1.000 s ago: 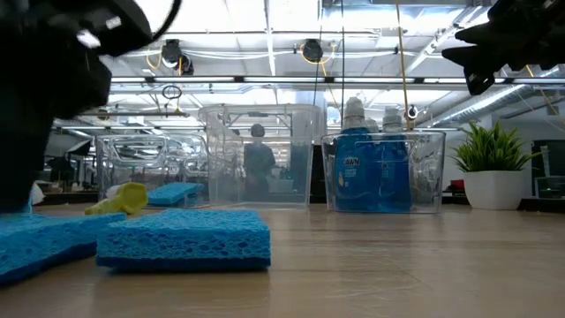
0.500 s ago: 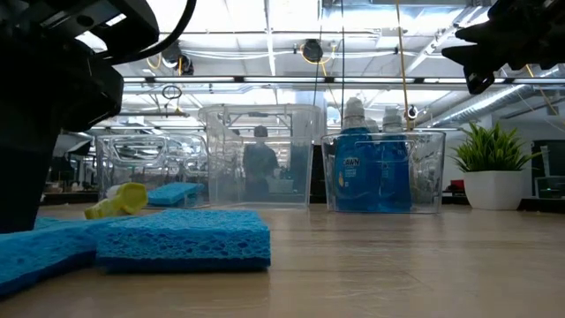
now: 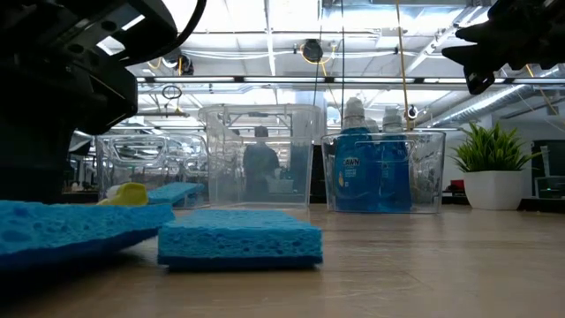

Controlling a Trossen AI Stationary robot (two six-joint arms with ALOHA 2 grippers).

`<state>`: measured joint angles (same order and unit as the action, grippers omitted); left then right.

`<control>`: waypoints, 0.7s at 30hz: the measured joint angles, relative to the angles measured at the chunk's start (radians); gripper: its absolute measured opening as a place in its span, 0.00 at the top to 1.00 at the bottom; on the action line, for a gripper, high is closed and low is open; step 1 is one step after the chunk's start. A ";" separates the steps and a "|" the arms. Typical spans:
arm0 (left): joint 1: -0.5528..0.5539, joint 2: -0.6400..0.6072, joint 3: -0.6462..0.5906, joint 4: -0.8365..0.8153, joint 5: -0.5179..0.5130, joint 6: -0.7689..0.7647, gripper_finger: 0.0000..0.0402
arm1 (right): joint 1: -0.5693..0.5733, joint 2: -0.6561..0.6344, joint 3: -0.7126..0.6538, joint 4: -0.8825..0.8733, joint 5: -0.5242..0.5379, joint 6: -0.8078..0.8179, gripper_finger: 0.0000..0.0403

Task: Pick & Place Kitchen Sink Supplies
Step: Put the blue sponge into the left transparent bin

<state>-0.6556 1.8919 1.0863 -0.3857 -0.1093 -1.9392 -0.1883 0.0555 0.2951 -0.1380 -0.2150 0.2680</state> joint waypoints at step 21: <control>-0.001 -0.021 -0.002 -0.011 0.004 -0.035 1.00 | 0.000 0.000 0.000 0.003 0.000 0.001 0.65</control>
<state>-0.6563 1.8709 1.0843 -0.3972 -0.1055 -1.9738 -0.1883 0.0555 0.2951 -0.1349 -0.2150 0.2689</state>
